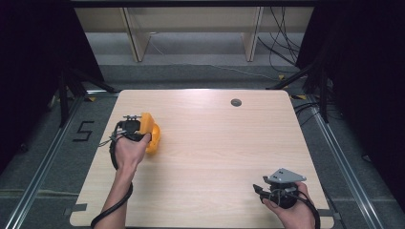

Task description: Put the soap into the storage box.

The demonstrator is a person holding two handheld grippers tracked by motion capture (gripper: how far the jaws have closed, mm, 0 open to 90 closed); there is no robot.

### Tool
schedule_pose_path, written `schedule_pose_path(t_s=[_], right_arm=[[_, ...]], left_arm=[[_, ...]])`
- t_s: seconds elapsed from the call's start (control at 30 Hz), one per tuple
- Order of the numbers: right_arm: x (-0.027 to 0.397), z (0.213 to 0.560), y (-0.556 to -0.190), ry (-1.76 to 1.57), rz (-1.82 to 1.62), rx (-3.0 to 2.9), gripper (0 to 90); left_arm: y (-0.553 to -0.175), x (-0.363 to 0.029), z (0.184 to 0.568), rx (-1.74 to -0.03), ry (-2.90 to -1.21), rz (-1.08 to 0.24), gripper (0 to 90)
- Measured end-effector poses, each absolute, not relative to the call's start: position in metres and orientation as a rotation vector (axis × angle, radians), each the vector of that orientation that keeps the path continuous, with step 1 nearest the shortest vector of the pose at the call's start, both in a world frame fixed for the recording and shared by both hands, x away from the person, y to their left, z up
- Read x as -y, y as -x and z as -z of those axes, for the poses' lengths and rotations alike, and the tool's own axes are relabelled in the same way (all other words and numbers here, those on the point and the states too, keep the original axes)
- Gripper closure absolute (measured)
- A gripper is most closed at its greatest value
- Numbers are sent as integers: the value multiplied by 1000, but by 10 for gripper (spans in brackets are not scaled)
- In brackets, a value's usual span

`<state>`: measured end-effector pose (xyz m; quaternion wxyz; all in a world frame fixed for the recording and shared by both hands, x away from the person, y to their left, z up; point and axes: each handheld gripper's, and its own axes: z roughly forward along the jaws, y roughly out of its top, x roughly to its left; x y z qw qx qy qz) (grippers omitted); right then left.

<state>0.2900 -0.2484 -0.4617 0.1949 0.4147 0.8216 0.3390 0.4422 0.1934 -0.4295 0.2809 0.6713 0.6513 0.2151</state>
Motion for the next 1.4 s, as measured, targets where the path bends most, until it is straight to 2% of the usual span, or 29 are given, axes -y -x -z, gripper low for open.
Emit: schedule_pose_path(t_s=[0.83,1.4], right_arm=[[246,460,-287,-1233,-935,-2306,514],[247,461,-288,-1195,-932,-2312,511]], left_arm=[[-452,-187,440,-1816,-1848,-555,603],[-456,-187,447,-1779,-1898,-573,599]])
